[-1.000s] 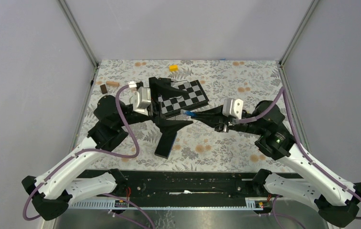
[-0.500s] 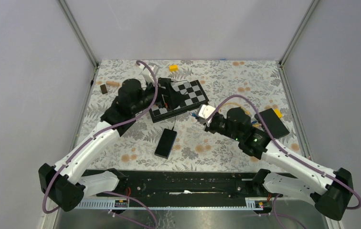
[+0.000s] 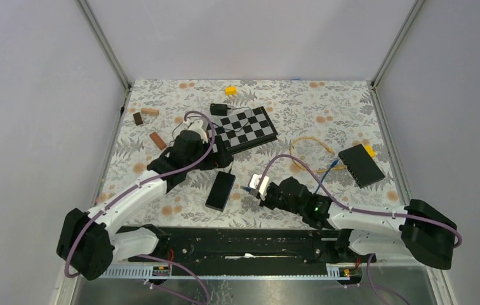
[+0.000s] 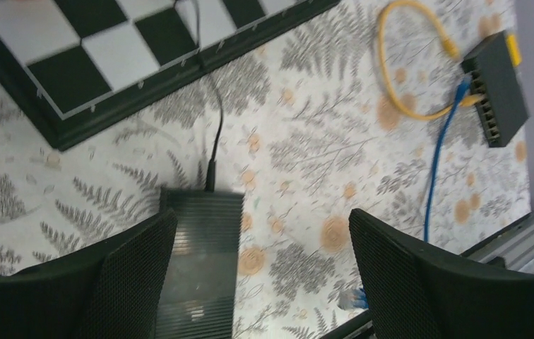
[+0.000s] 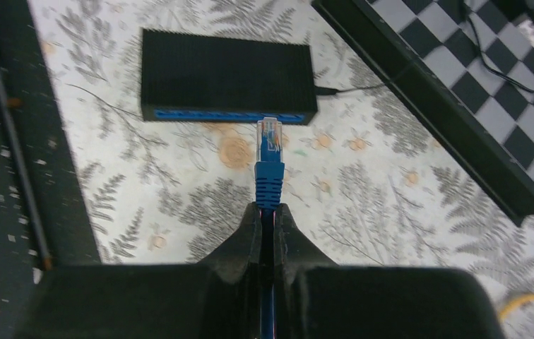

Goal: Insert the plug into the switch port
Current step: Insert the connector into the switch port.

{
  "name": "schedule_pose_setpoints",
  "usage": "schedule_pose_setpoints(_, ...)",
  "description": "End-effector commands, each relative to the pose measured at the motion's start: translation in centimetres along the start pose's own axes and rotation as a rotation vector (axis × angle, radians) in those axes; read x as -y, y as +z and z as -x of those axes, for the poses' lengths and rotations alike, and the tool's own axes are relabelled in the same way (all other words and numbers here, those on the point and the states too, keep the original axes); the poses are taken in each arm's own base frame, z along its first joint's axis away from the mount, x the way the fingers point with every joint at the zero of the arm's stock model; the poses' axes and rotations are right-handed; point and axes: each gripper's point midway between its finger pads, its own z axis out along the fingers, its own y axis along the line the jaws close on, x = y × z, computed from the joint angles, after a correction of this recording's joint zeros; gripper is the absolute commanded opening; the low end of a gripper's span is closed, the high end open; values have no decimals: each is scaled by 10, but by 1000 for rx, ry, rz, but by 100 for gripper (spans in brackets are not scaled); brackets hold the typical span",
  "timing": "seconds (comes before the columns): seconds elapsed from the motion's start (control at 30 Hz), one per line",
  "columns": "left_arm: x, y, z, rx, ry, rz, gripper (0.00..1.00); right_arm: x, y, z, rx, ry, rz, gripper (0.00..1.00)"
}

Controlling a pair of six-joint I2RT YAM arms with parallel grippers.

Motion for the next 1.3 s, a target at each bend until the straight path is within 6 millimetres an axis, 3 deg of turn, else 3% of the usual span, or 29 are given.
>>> schedule_pose_setpoints(0.0, -19, 1, -30, -57, -57, 42, 91, -17, 8, 22, 107, 96, -5, 0)
schedule_pose_setpoints(0.2, -48, -4, -72, -110, -141, 110, 89, -39, 12, 3, 88, 149, -33, 0)
schedule_pose_setpoints(0.33, -59, -3, -83, -117, -151, 135, 81, -54, 20, -9, 54, 149, -18, 0)
schedule_pose_setpoints(0.57, -59, 0, -98, -155, -135, 95, 74, -78, 40, -15, -3, 128, 0, 0)
schedule_pose_setpoints(0.87, -62, 2, -123, -195, -166, 52, 66, -80, 55, -16, 11, 113, -24, 0)
schedule_pose_setpoints(1.27, -66, 9, -134, -238, -119, 41, 61, -80, 61, -23, -1, 63, -31, 0)
